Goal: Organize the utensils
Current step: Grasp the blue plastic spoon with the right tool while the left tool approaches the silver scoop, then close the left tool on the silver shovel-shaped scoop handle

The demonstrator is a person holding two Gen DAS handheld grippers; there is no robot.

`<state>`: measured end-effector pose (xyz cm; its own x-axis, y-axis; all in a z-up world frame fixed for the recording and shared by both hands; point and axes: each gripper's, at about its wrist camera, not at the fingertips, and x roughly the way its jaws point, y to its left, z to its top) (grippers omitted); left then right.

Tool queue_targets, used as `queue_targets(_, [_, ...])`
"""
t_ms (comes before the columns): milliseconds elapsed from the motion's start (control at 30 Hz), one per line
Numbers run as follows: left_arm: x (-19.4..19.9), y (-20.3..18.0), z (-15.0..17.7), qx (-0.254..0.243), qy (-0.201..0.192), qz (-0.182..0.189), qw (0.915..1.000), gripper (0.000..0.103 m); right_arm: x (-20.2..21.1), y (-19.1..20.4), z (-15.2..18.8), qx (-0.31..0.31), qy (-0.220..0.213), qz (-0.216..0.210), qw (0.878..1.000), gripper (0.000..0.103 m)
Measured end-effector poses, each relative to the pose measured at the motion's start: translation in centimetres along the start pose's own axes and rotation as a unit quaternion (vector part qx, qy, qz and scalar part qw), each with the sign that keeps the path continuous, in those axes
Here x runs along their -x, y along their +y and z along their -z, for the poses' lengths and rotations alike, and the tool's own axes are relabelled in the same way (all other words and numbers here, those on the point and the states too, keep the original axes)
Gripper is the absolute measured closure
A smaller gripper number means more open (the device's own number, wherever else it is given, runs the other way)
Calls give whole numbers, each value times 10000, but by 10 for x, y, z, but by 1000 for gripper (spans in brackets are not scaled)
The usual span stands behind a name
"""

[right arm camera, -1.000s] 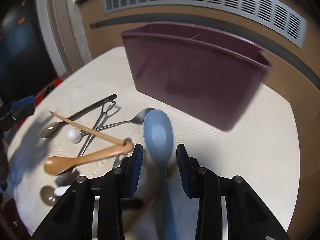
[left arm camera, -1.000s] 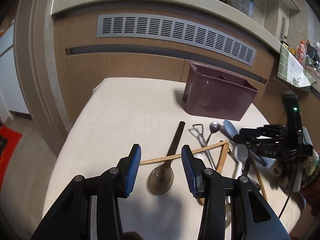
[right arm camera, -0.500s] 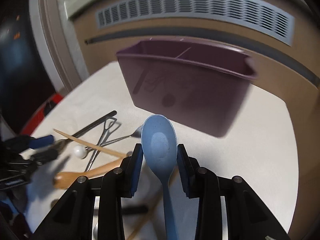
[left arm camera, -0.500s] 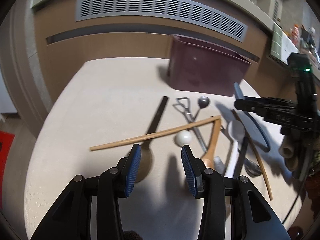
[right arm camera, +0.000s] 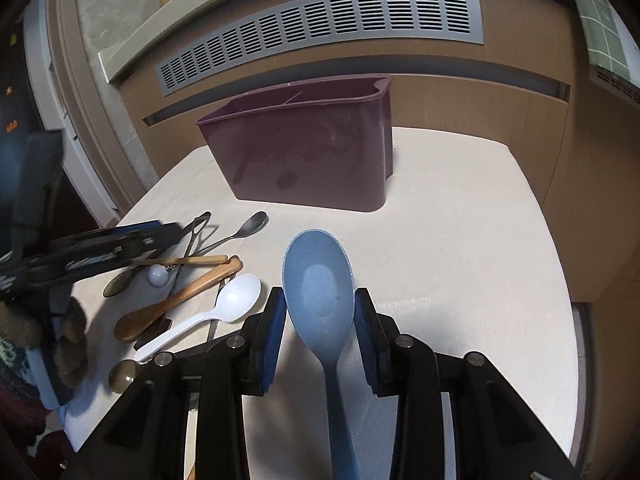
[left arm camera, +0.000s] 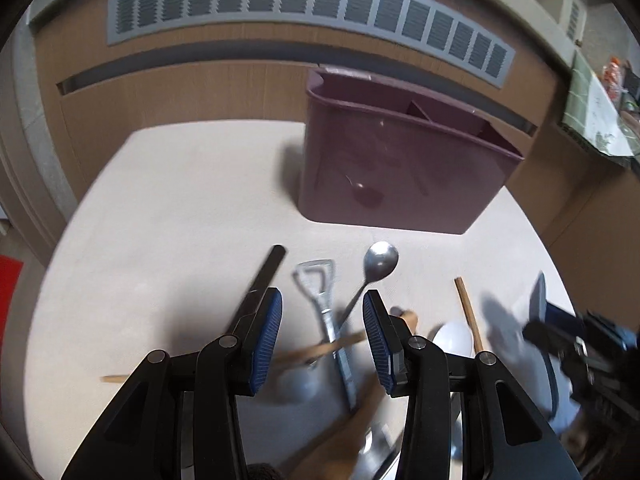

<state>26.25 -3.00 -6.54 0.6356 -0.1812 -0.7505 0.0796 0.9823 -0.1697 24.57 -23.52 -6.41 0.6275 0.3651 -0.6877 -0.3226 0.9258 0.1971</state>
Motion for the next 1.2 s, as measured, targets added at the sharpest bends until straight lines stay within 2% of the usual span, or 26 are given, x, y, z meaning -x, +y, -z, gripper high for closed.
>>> queue_targets(267, [-29,-16,-11,-79,27,-702,9975,60,15,-4,9,-86,-234,-34,9997,71])
queue_targets(467, [-33,-17,-15,-271,-87,-945,9951,60,18,-6,12,-134,-324,-114,9993,71])
queue_targets(567, [-30,-15,-15,-380,-125,-863,9955,63,17,-8,13,-182,-319,-118,9993,71])
queue_targets(700, [-19,-8,-14,-342,-216,-442,9982,63,18,-9,15,-203,-353,-128,9991,71])
queue_targets(800, [-16,-8,-8,-426,-143,-649,9969,62,16,-9,15,-204,-340,-136,9991,71])
queue_targets(1067, [-26,-10,-9,-237,15,-596,9979,62,16,-9,15,-201,-352,-133,9991,71])
queue_targets(1200, [-32,-13,-12,-210,39,-817,9964,63,16,-9,15,-207,-368,-139,9990,71])
